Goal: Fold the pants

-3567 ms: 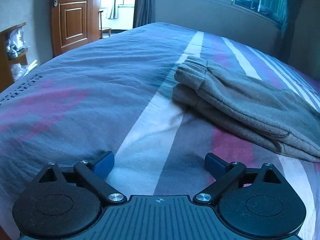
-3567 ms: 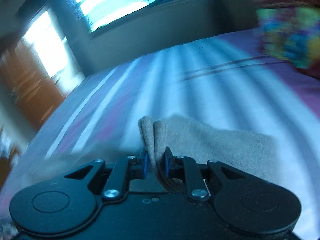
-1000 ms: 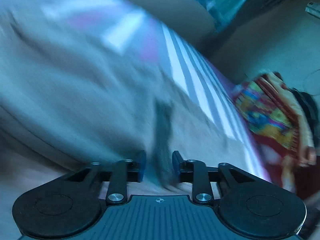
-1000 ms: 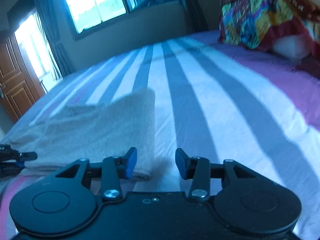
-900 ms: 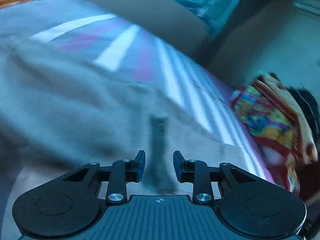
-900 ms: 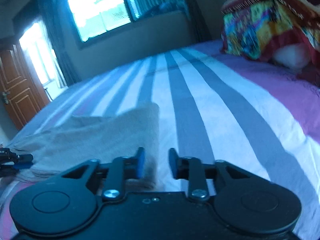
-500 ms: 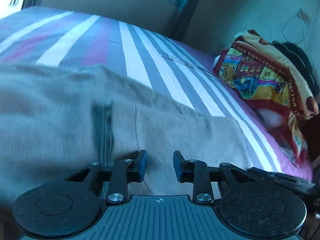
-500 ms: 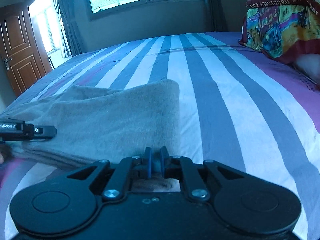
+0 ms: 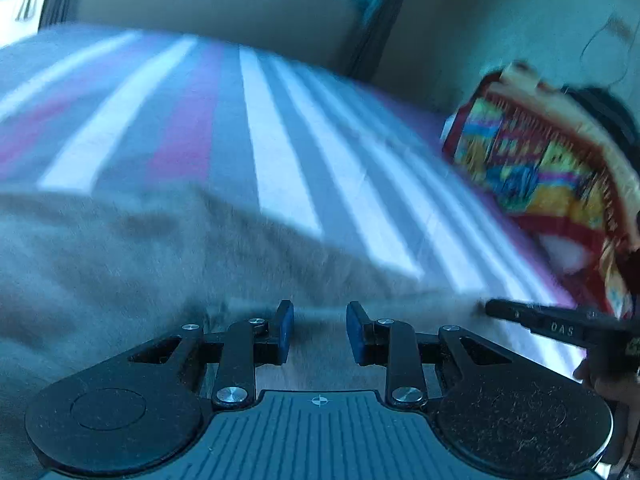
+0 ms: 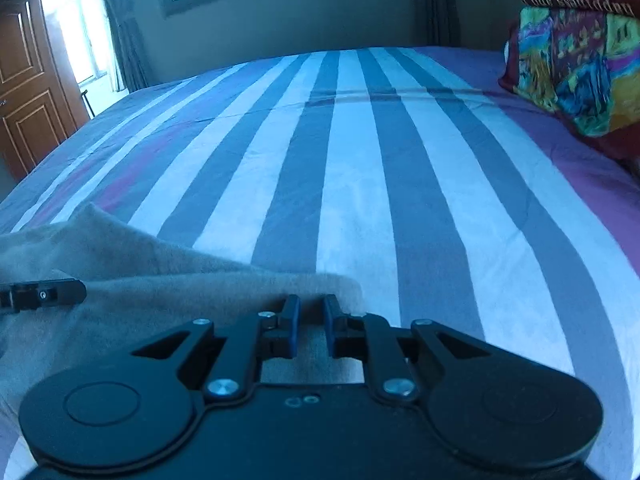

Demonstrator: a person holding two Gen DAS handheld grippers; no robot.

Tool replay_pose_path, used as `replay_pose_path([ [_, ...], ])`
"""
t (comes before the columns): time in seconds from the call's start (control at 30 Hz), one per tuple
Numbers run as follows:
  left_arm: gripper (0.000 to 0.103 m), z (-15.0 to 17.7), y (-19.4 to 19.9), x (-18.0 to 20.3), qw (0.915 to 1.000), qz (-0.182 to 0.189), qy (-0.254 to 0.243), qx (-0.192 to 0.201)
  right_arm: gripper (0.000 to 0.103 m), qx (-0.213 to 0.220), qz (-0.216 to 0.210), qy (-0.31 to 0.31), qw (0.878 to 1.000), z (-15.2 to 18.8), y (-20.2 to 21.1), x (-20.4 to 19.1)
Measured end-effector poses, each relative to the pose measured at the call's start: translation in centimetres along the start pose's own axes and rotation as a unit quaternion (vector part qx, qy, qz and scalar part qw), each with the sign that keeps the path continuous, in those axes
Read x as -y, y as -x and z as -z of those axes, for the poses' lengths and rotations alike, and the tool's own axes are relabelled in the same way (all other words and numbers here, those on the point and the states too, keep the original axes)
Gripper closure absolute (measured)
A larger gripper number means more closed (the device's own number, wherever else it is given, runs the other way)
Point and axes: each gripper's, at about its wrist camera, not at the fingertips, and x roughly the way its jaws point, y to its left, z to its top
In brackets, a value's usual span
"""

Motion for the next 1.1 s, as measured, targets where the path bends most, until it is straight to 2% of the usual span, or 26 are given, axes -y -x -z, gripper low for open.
replay_pose_path([
  [0.03,0.073,0.0,0.8,0.0,0.9999,-0.01,-0.004,0.012,0.088,0.013,0.0,-0.004,1.0,0.0,1.0,0.0],
  [0.07,0.073,0.1,1.1,-0.2,0.9997,-0.02,-0.003,0.015,0.08,0.032,-0.004,-0.012,0.999,0.1,2.1,0.3],
  [0.13,0.073,0.6,0.0,-0.8,0.999,-0.042,-0.002,-0.012,0.077,0.058,-0.005,-0.022,0.998,0.6,3.4,0.7],
  [0.17,0.073,1.1,-0.3,-1.0,0.9988,-0.046,-0.006,-0.013,0.076,0.051,-0.001,-0.022,0.998,1.0,2.9,0.9],
  [0.23,0.073,1.3,-0.3,-0.3,0.9978,-0.06,-0.024,-0.012,0.075,-0.019,0.008,-0.021,1.0,2.0,0.1,1.2],
  [0.33,0.073,1.3,0.8,1.2,0.996,-0.079,-0.038,-0.019,0.075,-0.014,0.004,-0.026,1.0,2.9,0.9,1.1],
  [0.47,0.073,2.4,2.7,2.3,0.9953,-0.08,-0.053,-0.012,0.075,0.011,-0.006,-0.04,0.999,3.7,4.4,1.2],
  [0.57,0.073,3.9,2.9,2.2,0.9932,-0.096,-0.061,-0.028,0.074,0.022,-0.013,-0.047,0.999,4.2,6.0,1.1],
  [0.63,0.073,4.7,3.1,2.2,0.9926,-0.099,-0.067,-0.021,0.074,0.005,-0.008,-0.041,0.999,4.7,5.6,1.2],
  [0.7,0.073,4.7,3.4,2.4,0.9921,-0.102,-0.07,-0.023,0.074,-0.031,-0.005,-0.037,0.999,5.5,4.2,1.1],
  [0.8,0.073,4.5,4.4,2.7,0.9925,-0.101,-0.065,-0.023,0.073,-0.024,-0.003,-0.04,0.999,5.4,5.2,1.1],
  [0.9,0.073,5.0,5.8,3.0,0.9931,-0.094,-0.07,-0.007,0.072,0.007,-0.007,-0.042,0.999,5.3,7.1,0.7],
  [0.97,0.073,6.2,5.3,2.8,0.9907,-0.103,-0.084,-0.028,0.071,0.024,-0.015,-0.044,0.999,5.7,8.1,0.5],
  [1.03,0.073,7.2,5.3,3.1,0.9876,-0.109,-0.112,-0.018,0.065,0.003,-0.016,-0.033,0.999,6.6,7.4,0.3],
  [1.07,0.073,7.4,5.5,3.3,0.986,-0.113,-0.121,-0.018,0.063,-0.031,-0.006,-0.022,0.999,7.2,6.2,0.1],
  [1.1,0.073,7.4,5.8,3.6,0.9847,-0.117,-0.128,-0.019,0.063,-0.035,-0.005,-0.019,0.999,7.6,5.7,0.3],
])
